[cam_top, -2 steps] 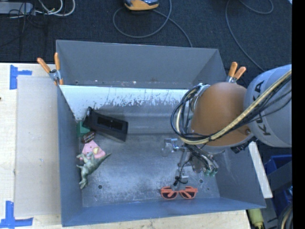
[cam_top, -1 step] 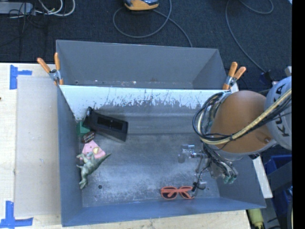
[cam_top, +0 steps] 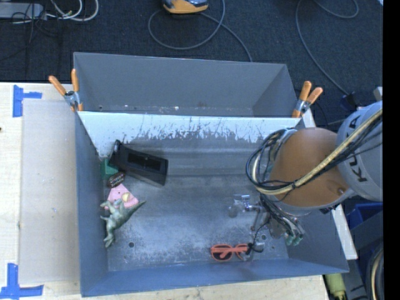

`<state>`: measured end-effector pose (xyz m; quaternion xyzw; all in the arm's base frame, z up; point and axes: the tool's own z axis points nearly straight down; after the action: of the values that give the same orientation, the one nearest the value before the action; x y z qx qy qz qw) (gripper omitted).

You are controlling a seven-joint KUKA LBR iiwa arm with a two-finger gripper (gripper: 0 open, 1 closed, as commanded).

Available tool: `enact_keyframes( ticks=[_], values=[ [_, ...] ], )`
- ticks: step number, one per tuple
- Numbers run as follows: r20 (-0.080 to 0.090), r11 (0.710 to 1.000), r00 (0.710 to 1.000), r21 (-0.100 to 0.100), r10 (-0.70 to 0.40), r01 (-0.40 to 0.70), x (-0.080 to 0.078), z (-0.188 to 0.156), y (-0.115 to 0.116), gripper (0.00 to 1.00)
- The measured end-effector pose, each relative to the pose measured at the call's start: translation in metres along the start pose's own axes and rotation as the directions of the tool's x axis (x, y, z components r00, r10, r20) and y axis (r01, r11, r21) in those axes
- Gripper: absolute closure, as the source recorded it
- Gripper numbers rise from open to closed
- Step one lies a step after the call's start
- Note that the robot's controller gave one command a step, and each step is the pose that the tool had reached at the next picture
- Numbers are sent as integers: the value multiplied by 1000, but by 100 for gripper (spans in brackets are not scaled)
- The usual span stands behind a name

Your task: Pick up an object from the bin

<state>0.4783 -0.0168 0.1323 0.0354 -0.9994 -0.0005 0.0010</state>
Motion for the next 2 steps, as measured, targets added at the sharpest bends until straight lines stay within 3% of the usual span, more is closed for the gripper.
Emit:
enact_keyframes(
  ticks=[1, 2],
  values=[
    [-1, 999, 999, 2, 33, -33, -6, 62, 0, 0],
    [-4, 996, 996, -1, 91, -91, 9, 63, -5, 100]
  ],
)
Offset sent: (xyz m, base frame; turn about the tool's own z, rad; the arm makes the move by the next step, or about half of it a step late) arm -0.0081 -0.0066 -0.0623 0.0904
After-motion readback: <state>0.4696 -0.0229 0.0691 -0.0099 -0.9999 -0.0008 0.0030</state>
